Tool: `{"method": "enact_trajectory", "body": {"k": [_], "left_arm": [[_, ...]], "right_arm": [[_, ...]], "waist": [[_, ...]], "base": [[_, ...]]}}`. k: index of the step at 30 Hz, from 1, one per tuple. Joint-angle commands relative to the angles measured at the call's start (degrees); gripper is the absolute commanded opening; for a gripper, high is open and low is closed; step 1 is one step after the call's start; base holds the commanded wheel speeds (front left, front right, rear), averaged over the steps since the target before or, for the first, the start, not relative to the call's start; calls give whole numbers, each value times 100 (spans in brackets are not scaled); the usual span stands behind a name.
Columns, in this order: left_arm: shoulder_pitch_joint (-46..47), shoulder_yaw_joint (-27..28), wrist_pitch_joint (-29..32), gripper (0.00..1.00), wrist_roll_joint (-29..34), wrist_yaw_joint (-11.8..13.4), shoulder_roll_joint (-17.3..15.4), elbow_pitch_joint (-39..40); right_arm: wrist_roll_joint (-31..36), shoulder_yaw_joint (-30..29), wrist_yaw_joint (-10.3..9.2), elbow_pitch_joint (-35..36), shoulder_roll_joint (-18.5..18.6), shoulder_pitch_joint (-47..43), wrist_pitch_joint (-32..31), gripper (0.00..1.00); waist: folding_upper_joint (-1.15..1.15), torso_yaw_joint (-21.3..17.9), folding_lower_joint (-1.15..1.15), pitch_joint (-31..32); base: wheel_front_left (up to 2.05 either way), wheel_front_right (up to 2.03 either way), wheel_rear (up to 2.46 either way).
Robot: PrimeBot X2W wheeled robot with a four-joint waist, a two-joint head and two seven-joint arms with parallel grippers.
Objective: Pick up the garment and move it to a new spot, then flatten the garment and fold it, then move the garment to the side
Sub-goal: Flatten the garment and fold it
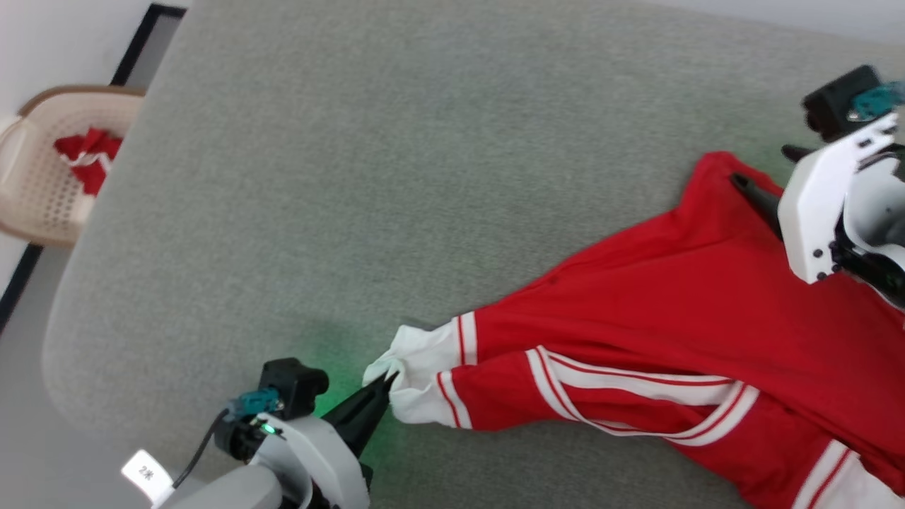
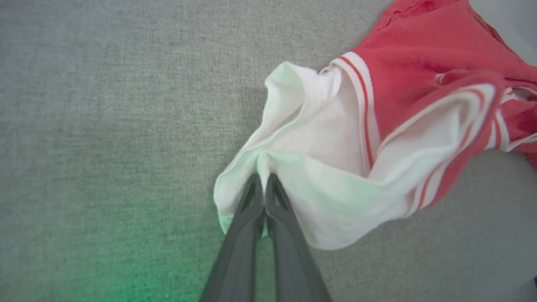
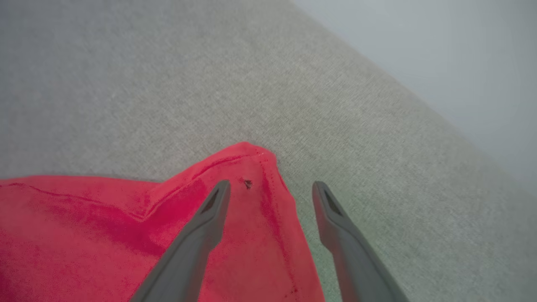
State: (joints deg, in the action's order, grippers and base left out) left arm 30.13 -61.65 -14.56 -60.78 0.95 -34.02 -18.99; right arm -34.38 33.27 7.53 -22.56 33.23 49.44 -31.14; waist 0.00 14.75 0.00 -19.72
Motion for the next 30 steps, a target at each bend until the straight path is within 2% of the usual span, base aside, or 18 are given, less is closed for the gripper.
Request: {"method": "enact_trajectory", "body": {"k": [1,10,11,12,14,17,21,26,30], "left_arm": [[25,-31,29,0,43,-29,39,-77],[103,-25,12,0,82,-221,303,-458],[109,-16,18,0,80,-232,324,-498],[112,-7,14,0,81,-242,338,-535],[114,6,7,0,89,-270,353,-616],[178,40,9,0,70,-327,360,-703],[378,104,201,0,-49,-448,249,-703],[907,261,691,0,-150,-556,-185,-397],[1543,424,1224,0,-129,-585,-706,-49]], "right_arm": [[-90,177,-9,-200,-4,180,-70,100],[-950,1336,-10,-1622,-23,798,-1249,100],[-1040,1424,-11,-1740,-16,806,-1393,44],[-1170,1513,-11,-1809,-37,791,-1571,0],[-1344,1713,-8,-1871,11,805,-1862,0],[-1530,1766,-8,-1948,51,954,-1906,0],[-1675,1739,-10,-2014,43,1165,-1631,0],[-1829,1650,-9,-1904,-21,1517,-1166,0],[-1940,1592,-9,-1741,-34,1721,-760,0]], "waist": [[0,250,0,-183],[0,474,0,-313],[0,483,0,-319],[0,488,0,-322],[0,478,0,-326],[0,429,0,-314],[0,292,0,-221],[0,53,0,27],[0,-160,0,305]], "base": [[0,0,0],[0,0,0],[0,0,0],[0,0,0],[0,0,0],[0,0,0],[0,0,0],[0,0,0],[0,0,0]]}}
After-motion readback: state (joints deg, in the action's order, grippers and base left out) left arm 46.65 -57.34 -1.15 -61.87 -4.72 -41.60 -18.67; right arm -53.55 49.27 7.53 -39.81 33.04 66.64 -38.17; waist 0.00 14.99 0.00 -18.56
